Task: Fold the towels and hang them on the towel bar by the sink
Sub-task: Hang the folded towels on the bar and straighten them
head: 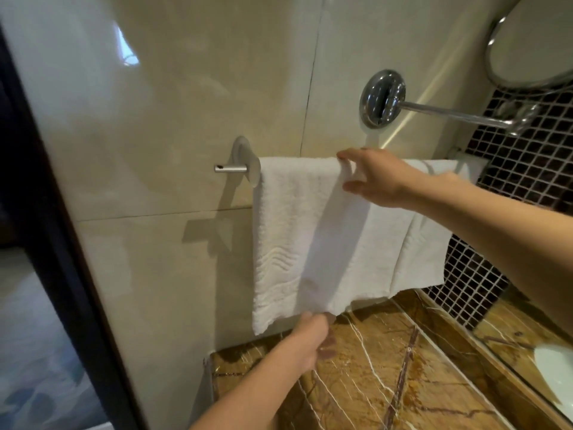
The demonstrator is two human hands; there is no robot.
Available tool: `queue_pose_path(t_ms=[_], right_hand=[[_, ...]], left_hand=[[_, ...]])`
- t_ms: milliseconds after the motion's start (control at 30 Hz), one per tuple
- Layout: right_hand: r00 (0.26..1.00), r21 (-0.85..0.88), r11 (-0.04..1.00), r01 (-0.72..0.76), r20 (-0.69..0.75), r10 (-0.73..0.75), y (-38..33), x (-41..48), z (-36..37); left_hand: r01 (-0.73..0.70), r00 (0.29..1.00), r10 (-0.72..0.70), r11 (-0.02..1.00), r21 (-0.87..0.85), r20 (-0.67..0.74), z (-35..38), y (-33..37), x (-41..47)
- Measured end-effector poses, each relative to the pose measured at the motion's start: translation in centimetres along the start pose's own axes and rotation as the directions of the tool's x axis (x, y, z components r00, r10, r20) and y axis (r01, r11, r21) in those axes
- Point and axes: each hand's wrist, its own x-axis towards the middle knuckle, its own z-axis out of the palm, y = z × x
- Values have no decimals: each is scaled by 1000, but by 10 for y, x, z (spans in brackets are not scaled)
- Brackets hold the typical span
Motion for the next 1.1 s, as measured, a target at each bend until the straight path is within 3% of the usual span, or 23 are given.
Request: queue_pose_path(t_ms=[67, 100, 200, 267, 333, 400, 433, 467, 500, 567, 600, 667, 833, 1100], right_hand=[[1000, -24, 999, -27, 15, 27, 1, -5, 1], [999, -28, 999, -35, 25, 36, 2, -8, 1], [997, -37, 998, -59, 43, 60, 5, -17, -5], [996, -48, 996, -71, 57, 74, 10, -21, -10], [993, -65, 994, -83, 73, 87, 16, -24, -15], [989, -74, 991, -111, 86, 117, 22, -26, -20], [987, -76, 989, -126, 93, 133, 24, -26, -22], [985, -76, 988, -136, 100, 144, 26, -27, -23], [983, -76, 987, -142, 107, 150, 27, -27, -24], [981, -75, 986, -152, 111, 159, 28, -26, -23], [981, -74, 985, -155, 109, 162, 29, -25, -21], [981, -59, 987, -149, 117, 155, 28, -21, -17], [983, 2, 990, -140, 122, 139, 30, -16, -5], [984, 59, 987, -150, 106, 143, 38, -16, 0]], left_hand=[[-150, 987, 159, 910, 387, 8, 10, 17, -18], [-239, 968, 248, 837, 493, 47, 15, 28, -26], [-536, 837, 502, 676, 506, 216, 26, 69, -56], [-709, 683, 678, 525, 470, 273, 30, 103, -77], [-820, 464, 837, 282, 498, 289, 32, 134, -94], [-792, 250, 920, 15, 611, 301, 29, 160, -102], [-718, 181, 931, -95, 689, 318, 26, 173, -103], [-612, 156, 927, -180, 770, 341, 22, 185, -101], [-481, 182, 913, -241, 843, 365, 17, 196, -98], [-216, 350, 863, -303, 928, 364, 7, 212, -93], [-125, 433, 833, -322, 938, 344, 5, 216, -91], [-44, 515, 791, -362, 931, 331, 4, 219, -87], [-20, 500, 772, -442, 897, 392, 4, 224, -81], [-15, 536, 763, -420, 908, 362, 8, 230, -78]])
